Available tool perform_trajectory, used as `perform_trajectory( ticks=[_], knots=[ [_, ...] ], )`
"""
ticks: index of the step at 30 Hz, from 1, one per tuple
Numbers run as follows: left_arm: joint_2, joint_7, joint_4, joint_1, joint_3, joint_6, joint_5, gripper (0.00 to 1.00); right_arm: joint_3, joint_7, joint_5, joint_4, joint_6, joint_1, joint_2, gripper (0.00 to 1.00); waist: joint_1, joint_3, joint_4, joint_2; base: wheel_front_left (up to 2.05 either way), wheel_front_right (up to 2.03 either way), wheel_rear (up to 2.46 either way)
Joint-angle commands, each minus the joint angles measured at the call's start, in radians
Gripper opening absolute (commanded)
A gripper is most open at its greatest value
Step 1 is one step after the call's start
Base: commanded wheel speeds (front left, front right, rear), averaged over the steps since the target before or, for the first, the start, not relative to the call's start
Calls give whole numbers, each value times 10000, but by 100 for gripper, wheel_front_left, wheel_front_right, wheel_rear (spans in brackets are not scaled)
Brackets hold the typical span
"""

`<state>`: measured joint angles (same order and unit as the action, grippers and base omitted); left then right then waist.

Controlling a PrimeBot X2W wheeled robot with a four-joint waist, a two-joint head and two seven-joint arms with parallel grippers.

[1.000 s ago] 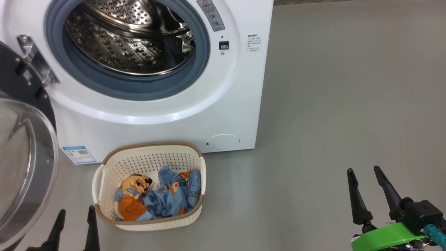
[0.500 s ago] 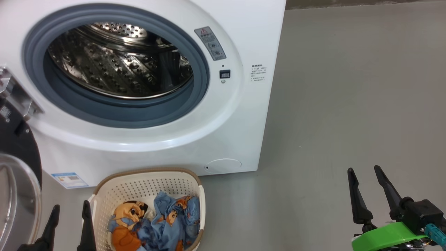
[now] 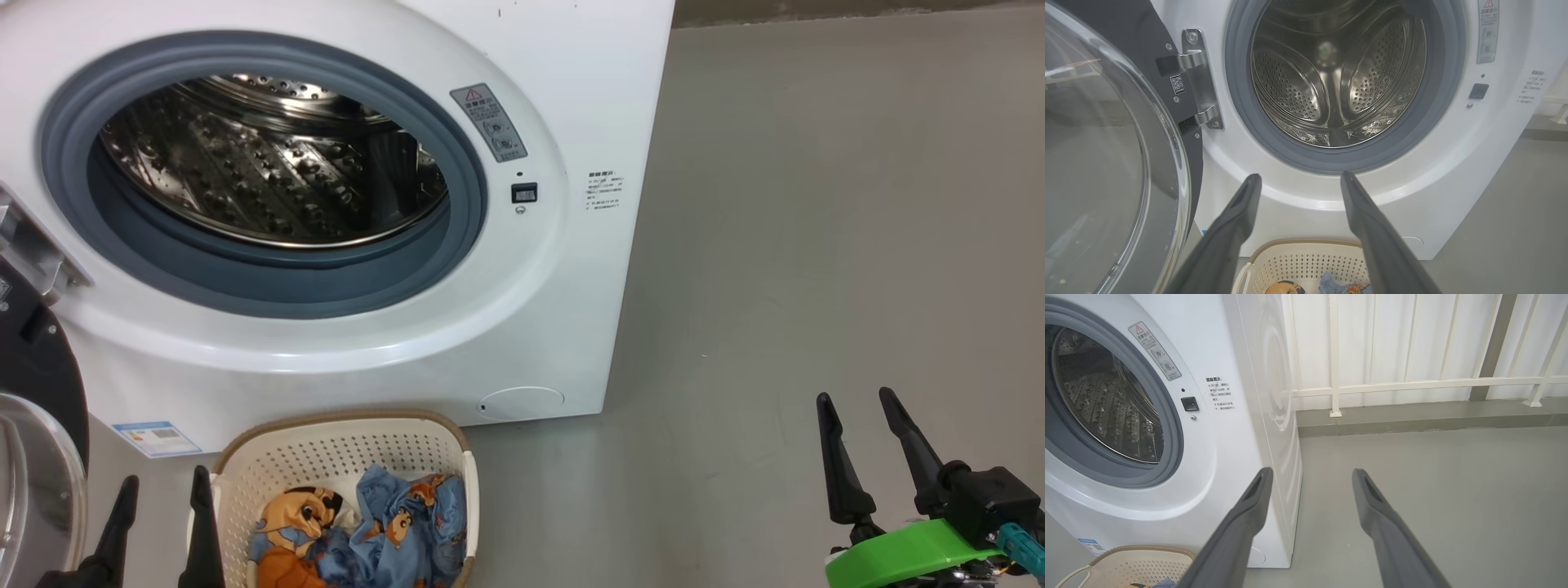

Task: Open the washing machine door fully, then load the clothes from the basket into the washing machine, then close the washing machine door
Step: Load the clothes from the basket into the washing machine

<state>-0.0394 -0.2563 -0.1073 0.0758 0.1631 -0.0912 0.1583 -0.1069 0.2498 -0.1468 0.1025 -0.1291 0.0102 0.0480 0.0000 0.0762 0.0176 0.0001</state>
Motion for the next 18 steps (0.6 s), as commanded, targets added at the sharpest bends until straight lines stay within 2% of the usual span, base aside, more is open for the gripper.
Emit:
perform_trajectory(
  ticks=[1, 18],
  knots=[
    [-108, -55, 260, -322, 324, 90, -8, 100, 230, 120, -4, -211, -16, 235, 48, 100, 0, -11, 1, -1, 0, 0, 0],
    [-108, -55, -126, -299, -15, -53, 10, 100, 212, 120, 13, -72, -16, 116, 40, 100, 0, 124, 35, -1, 0, 0, 0]
  ],
)
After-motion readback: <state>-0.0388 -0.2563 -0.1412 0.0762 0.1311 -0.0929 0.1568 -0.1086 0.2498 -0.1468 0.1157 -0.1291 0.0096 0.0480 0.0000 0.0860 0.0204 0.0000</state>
